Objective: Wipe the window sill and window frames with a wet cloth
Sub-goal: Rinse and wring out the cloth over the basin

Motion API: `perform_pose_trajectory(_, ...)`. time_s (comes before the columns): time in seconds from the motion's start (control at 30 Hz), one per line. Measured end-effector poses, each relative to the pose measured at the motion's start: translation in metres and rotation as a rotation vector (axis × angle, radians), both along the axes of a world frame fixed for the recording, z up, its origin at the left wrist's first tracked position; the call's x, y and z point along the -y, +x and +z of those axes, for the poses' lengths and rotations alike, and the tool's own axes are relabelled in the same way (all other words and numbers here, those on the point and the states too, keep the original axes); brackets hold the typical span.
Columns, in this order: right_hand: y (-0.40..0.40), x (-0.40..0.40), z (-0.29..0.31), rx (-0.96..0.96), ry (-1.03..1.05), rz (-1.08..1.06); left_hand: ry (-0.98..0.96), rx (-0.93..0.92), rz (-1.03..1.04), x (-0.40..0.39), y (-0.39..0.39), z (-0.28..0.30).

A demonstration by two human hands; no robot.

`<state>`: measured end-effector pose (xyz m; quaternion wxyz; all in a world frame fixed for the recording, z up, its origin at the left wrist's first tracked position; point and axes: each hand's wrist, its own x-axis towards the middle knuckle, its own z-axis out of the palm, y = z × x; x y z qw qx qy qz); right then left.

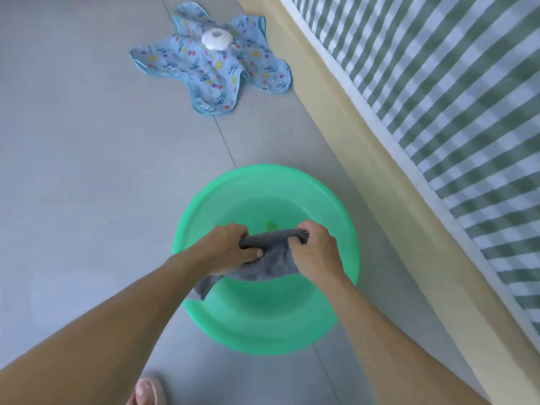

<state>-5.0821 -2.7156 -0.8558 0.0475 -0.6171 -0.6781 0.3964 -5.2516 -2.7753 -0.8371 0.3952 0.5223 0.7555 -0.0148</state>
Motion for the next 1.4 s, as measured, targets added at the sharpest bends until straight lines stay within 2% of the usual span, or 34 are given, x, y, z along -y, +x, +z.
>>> perform_pose_trajectory(0.1, -0.010, -0.028, -0.064, 0.115, 0.063, 0.090, 0.014, -0.077, -0.043, -0.031, -0.005, -0.071)
perform_pose_trajectory(0.17, -0.015, -0.037, -0.103, 0.267, 0.199, 0.157, 0.087, -0.219, -0.043, -0.043, -0.006, -0.114)
perform_pose_trajectory(0.23, -0.021, -0.033, -0.130, 0.378, 0.429, 0.162, 0.248, -0.417, -0.035, -0.039, -0.003, -0.145)
perform_pose_trajectory(0.3, -0.026, -0.023, -0.148, 0.355, 0.583, 0.169, 0.458, -0.502, -0.034, -0.028, 0.004, -0.169)
perform_pose_trajectory(0.37, -0.032, -0.012, -0.167, 0.358, 0.593, 0.269, 0.540, -0.520, -0.019, -0.017, 0.008, -0.193)
perform_pose_trajectory(0.5, -0.035, -0.014, -0.189, 0.389, 0.499, 0.309, 0.470, -0.554, -0.022, -0.017, 0.012, -0.217)
perform_pose_trajectory(0.63, -0.026, -0.022, -0.196, 0.403, 0.520, 0.369, 0.485, -0.563, -0.078, -0.014, 0.005, -0.222)
perform_pose_trajectory(0.73, -0.025, -0.019, -0.185, 0.466, 0.562, 0.254, 0.510, -0.604, 0.031, -0.010, 0.006, -0.214)
perform_pose_trajectory(0.83, -0.038, -0.006, -0.178, 0.458, 0.492, 0.045, 0.461, -0.592, 0.158, -0.011, 0.022, -0.207)
perform_pose_trajectory(0.9, -0.049, 0.000, -0.173, 0.310, 0.371, -0.042, 0.400, -0.476, 0.183, -0.013, 0.027, -0.200)
perform_pose_trajectory(0.97, -0.064, -0.001, -0.164, 0.027, 0.239, -0.173, 0.377, -0.274, 0.249, -0.020, 0.023, -0.196)
perform_pose_trajectory(1.03, -0.076, -0.004, -0.150, -0.201, 0.132, -0.326, 0.438, 0.101, 0.463, -0.027, 0.019, -0.188)
perform_pose_trajectory(1.1, -0.084, -0.008, -0.136, -0.289, 0.136, -0.404, 0.454, 0.527, 0.666, -0.031, 0.025, -0.171)
perform_pose_trajectory(1.13, -0.085, -0.014, -0.132, -0.286, 0.168, -0.393, 0.422, 0.631, 0.720, -0.033, 0.030, -0.165)
perform_pose_trajectory(1.17, -0.082, -0.020, -0.131, -0.259, 0.205, -0.361, 0.373, 0.658, 0.731, -0.034, 0.034, -0.159)
perform_pose_trajectory(1.23, -0.070, -0.035, -0.132, -0.118, 0.288, -0.268, 0.304, 0.615, 0.672, -0.034, 0.037, -0.152)
perform_pose_trajectory(1.3, -0.056, -0.043, -0.138, 0.079, 0.473, -0.172, 0.351, 0.459, 0.583, -0.030, 0.032, -0.152)
perform_pose_trajectory(1.37, -0.047, -0.040, -0.148, 0.195, 0.674, -0.109, 0.392, 0.100, 0.438, -0.024, 0.028, -0.157)
perform_pose_trajectory(1.4, -0.044, -0.035, -0.155, 0.216, 0.679, -0.097, 0.380, -0.091, 0.368, -0.021, 0.027, -0.160)
